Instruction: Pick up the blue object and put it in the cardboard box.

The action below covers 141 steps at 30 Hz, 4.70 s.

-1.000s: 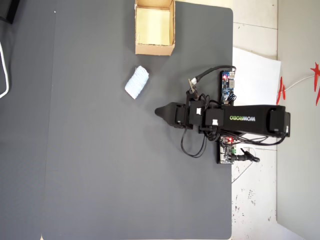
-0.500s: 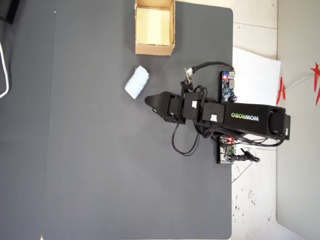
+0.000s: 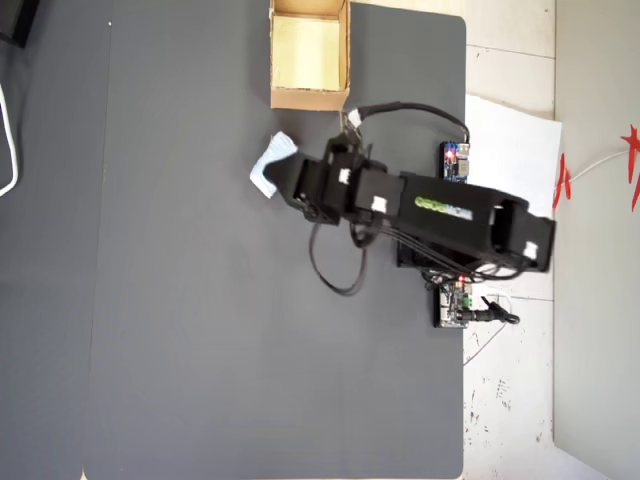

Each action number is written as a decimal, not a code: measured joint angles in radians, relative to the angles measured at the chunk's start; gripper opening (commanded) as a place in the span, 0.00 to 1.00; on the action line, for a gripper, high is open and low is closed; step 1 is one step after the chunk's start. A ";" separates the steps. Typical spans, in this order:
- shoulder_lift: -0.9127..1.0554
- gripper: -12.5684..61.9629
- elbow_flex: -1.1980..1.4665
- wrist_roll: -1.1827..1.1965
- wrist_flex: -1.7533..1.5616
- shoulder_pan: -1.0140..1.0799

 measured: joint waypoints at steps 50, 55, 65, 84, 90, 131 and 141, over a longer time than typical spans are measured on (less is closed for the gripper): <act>0.051 0.27 -0.055 0.121 -0.420 0.216; 0.066 0.27 -0.057 0.123 -0.422 0.367; 0.066 0.39 -0.015 0.098 -0.270 0.517; -0.067 0.53 -0.077 0.092 -0.305 0.584; -0.081 0.59 -0.094 0.094 -0.311 0.591; 0.517 0.62 0.770 0.144 -0.781 -0.114; 0.517 0.62 0.925 0.146 -0.795 -0.138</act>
